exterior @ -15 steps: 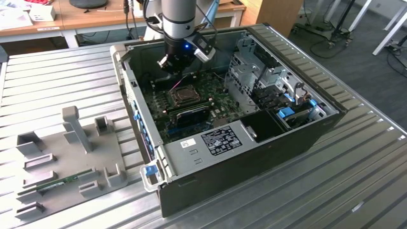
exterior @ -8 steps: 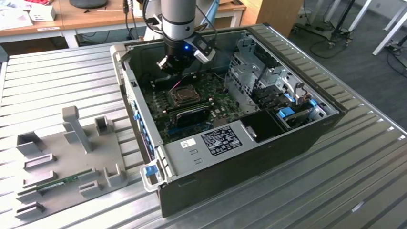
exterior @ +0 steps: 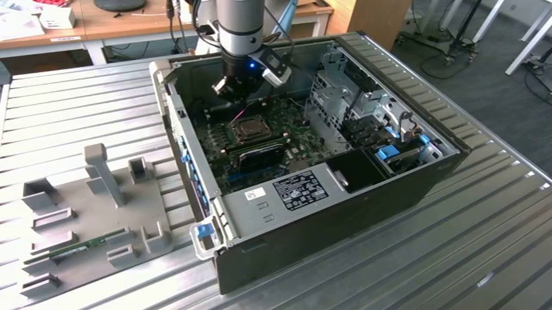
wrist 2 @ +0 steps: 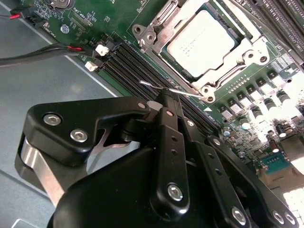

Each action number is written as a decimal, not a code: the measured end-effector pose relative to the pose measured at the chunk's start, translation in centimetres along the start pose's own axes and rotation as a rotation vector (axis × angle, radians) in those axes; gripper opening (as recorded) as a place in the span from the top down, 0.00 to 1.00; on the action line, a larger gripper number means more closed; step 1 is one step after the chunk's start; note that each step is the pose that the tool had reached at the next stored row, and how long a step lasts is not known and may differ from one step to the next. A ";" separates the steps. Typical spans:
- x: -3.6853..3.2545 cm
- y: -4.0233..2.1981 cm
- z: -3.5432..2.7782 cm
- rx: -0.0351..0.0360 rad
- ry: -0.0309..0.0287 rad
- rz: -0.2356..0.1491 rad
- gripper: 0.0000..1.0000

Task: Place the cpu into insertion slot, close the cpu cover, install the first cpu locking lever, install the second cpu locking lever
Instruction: 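Install the first cpu locking lever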

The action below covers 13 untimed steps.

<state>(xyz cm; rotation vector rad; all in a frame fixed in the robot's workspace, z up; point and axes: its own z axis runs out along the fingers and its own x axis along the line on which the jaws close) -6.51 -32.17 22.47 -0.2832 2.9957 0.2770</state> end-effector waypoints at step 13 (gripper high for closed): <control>0.21 -0.14 0.71 0.0005 -0.0028 -0.001 0.90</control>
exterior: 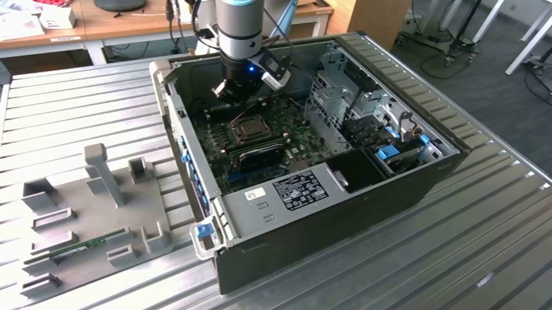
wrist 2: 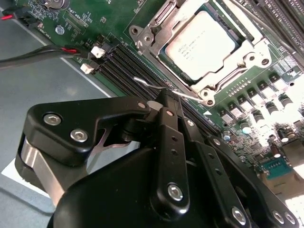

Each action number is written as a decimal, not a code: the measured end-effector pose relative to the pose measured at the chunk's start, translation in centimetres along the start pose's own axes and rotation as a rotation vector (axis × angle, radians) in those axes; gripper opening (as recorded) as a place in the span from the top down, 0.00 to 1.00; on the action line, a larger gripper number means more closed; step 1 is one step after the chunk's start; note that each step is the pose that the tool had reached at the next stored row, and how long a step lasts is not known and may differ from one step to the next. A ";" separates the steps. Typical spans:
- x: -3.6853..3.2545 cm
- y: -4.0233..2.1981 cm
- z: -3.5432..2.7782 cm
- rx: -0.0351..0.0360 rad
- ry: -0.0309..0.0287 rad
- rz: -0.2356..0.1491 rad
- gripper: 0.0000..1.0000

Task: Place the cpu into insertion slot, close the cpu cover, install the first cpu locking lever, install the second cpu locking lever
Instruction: 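Install the first cpu locking lever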

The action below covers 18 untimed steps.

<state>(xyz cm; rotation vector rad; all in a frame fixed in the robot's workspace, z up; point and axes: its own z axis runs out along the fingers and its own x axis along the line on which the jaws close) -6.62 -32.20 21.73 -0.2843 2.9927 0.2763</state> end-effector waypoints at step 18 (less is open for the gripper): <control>-0.38 -0.22 0.78 0.0000 0.0001 0.000 0.90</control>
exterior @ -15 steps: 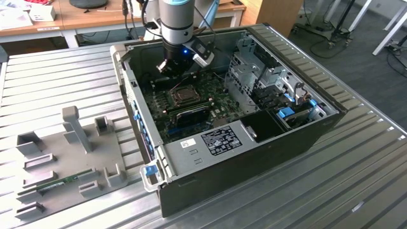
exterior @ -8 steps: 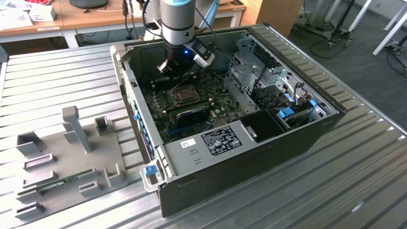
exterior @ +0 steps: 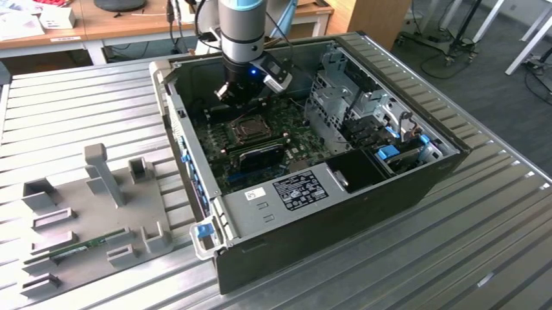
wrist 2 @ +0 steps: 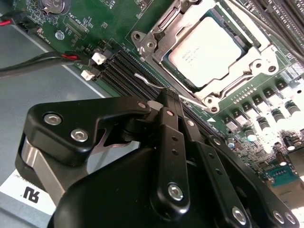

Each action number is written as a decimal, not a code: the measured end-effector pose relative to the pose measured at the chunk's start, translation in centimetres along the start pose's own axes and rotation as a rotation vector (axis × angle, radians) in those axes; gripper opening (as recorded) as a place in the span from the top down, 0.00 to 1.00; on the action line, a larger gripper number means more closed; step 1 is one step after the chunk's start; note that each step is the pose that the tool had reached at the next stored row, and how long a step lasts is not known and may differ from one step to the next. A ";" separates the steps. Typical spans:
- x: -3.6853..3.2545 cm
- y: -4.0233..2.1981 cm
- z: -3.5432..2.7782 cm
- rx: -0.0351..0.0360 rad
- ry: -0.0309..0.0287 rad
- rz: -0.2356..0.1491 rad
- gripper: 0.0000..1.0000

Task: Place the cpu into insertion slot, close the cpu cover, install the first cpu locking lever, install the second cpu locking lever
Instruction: 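Install the first cpu locking lever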

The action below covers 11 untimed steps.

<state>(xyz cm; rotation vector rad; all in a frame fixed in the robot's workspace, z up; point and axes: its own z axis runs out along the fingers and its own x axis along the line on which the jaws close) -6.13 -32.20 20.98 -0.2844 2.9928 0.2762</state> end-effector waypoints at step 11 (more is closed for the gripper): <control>-0.13 -0.14 0.56 0.0000 0.0000 0.000 0.90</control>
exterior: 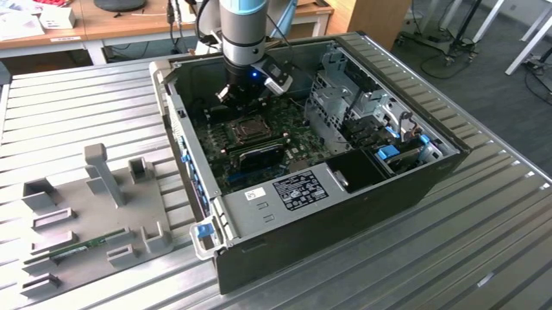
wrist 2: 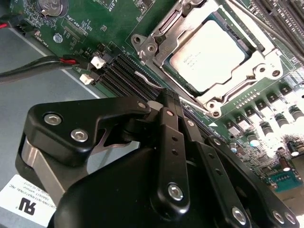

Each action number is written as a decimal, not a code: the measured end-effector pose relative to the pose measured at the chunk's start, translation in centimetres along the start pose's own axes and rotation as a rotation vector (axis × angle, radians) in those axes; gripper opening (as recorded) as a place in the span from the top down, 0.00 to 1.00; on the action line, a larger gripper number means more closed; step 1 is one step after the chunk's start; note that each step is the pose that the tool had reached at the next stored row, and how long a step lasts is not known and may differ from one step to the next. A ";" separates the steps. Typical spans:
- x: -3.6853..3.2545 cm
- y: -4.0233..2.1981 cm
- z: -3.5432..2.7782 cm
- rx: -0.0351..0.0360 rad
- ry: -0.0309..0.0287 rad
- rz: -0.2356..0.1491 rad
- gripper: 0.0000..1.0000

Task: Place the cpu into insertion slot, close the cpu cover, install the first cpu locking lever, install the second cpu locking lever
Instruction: 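Install the first cpu locking lever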

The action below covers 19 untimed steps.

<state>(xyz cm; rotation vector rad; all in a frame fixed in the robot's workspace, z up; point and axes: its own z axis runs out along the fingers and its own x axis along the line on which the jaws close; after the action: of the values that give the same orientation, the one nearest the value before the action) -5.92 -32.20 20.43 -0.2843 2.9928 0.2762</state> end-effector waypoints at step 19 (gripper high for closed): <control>-0.38 -0.31 0.31 -0.0107 -0.0022 0.001 0.90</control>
<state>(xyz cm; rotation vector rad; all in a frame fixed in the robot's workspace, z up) -5.45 -32.38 20.12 -0.2832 2.9903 0.2925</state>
